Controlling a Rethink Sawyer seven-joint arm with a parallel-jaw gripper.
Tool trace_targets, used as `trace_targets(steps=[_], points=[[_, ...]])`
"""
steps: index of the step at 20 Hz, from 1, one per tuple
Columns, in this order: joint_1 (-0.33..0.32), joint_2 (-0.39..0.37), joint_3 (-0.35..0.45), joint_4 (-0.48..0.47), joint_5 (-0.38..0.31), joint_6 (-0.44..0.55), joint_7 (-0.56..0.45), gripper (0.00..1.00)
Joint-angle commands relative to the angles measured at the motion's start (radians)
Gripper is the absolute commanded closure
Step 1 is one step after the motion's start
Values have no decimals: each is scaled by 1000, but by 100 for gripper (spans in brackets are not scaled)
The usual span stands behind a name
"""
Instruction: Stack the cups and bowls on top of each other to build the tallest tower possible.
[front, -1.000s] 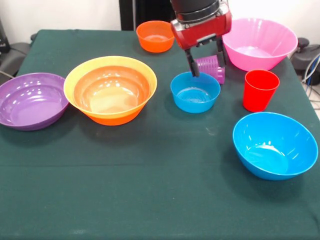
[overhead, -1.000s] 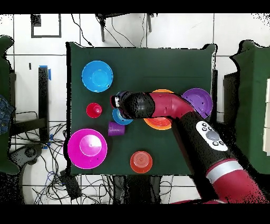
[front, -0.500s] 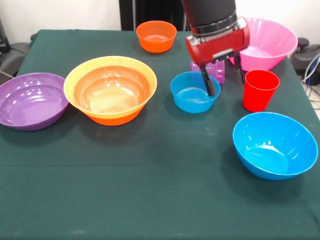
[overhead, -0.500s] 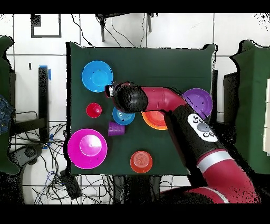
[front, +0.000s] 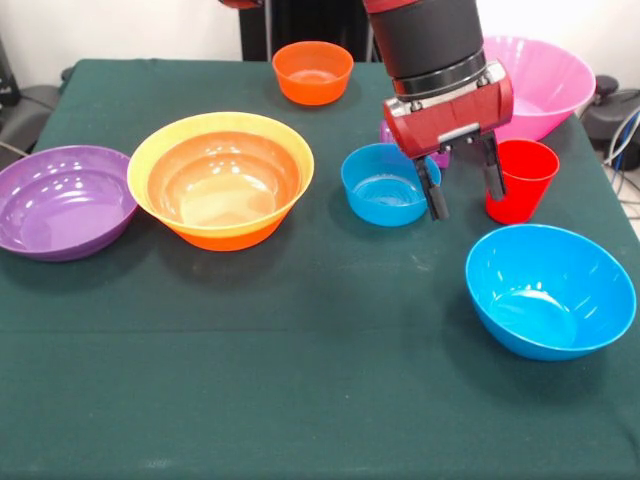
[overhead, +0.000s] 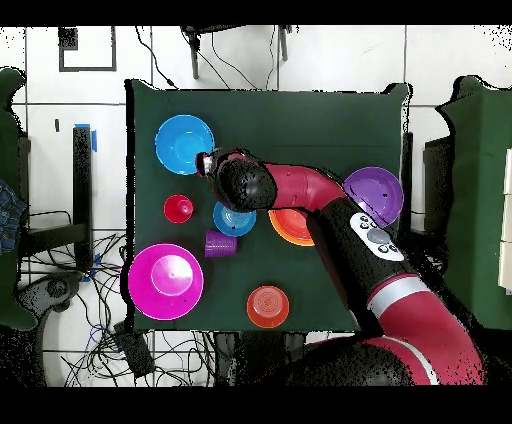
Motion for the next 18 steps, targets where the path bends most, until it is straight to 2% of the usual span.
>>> trace_targets(steps=[1,5,9,14,18], points=[[10,24,1,-21,68,36,154,0],[-20,14,53,9,84,54,110,0],[-29,16,91,38,97,44,110,0],[-43,18,118,81,118,50,117,0],[-46,40,131,87,103,57,86,0]])
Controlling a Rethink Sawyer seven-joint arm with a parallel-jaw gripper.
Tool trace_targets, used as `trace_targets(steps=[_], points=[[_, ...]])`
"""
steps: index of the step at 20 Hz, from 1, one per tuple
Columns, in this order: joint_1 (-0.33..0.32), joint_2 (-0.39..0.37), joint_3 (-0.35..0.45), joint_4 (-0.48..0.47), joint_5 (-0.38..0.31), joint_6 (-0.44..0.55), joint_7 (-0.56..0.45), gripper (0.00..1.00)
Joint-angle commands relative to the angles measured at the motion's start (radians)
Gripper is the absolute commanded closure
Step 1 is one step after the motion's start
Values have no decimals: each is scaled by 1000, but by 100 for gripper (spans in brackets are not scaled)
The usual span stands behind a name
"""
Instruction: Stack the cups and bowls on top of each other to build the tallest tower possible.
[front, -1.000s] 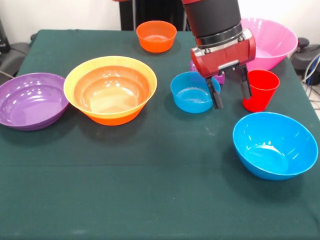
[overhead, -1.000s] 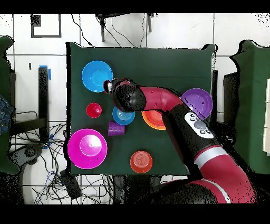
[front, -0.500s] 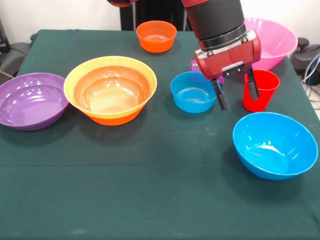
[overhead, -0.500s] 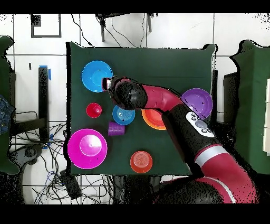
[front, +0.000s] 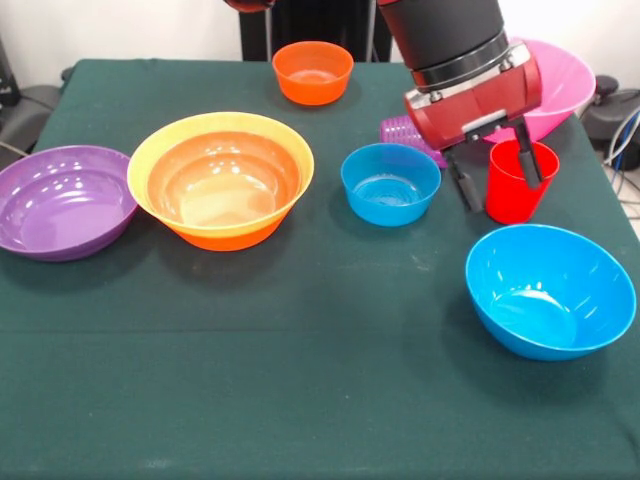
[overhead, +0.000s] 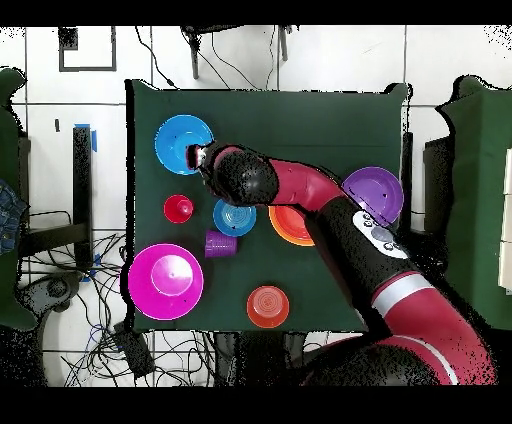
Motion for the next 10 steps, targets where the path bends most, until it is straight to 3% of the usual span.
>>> trace_targets(steps=[1,10], points=[[-1,46,45,63,7,56,76,0],[23,81,26,113,-18,75,68,0]])
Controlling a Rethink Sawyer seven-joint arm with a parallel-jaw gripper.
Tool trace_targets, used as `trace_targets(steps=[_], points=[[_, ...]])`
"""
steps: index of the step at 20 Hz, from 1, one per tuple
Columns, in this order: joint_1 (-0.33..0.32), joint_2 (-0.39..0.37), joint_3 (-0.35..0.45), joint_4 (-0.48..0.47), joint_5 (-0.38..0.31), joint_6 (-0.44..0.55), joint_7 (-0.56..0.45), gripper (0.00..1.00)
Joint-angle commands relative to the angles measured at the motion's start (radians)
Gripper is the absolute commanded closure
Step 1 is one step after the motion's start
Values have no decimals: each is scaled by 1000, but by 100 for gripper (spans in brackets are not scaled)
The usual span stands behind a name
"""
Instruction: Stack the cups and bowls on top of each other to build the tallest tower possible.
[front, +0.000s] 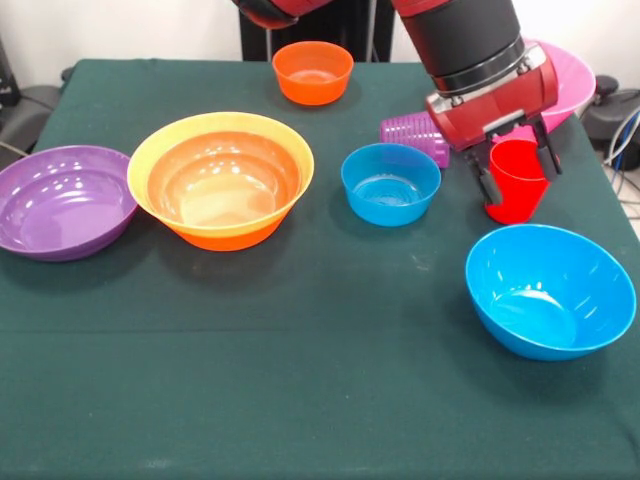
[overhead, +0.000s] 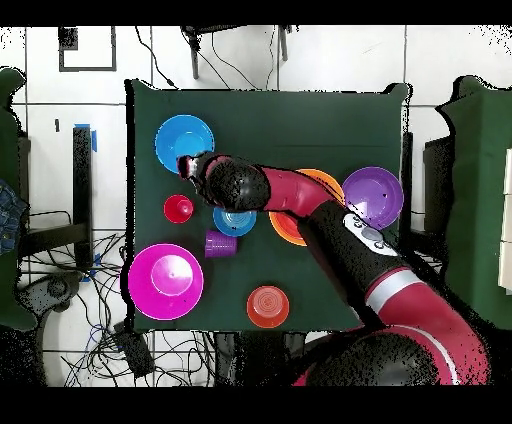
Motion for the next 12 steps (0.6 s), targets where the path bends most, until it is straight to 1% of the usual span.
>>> trace_targets(steps=[1,3,8,12], points=[[31,37,0,84,-20,88,65,0],[38,31,-9,94,-24,94,65,0],[24,13,10,141,-5,92,84,0],[24,1,16,149,-15,115,56,0]])
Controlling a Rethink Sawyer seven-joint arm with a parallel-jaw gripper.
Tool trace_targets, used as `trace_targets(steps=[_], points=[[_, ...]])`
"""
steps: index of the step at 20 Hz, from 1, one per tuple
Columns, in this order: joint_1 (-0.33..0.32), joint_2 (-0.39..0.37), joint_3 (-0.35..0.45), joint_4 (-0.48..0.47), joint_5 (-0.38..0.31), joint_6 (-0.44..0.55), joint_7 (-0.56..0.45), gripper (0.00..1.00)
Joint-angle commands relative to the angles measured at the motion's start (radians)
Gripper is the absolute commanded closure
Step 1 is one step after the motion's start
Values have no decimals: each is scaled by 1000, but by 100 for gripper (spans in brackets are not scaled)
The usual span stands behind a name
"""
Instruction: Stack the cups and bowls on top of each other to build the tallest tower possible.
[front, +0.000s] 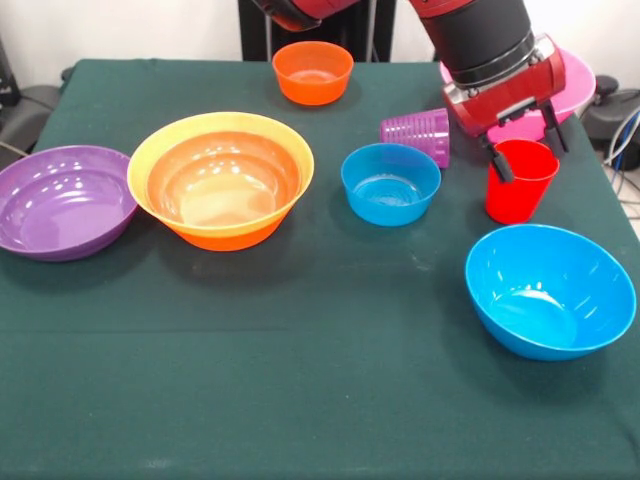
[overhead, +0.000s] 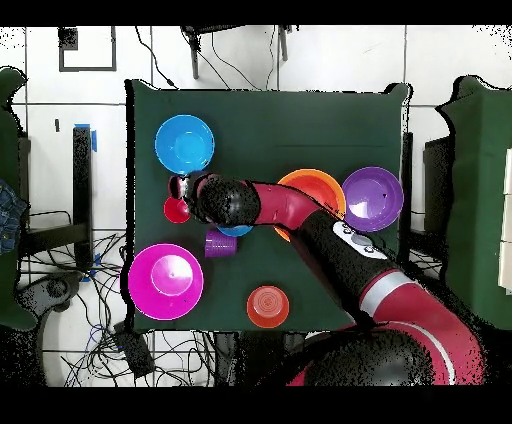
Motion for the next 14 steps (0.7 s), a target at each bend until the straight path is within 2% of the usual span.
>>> trace_targets(steps=[1,5,9,14], points=[[22,-7,5,67,-22,113,49,0],[56,-18,-84,46,-45,122,62,0],[69,-6,-119,28,-81,103,37,0],[105,-37,-178,16,-102,109,48,0]])
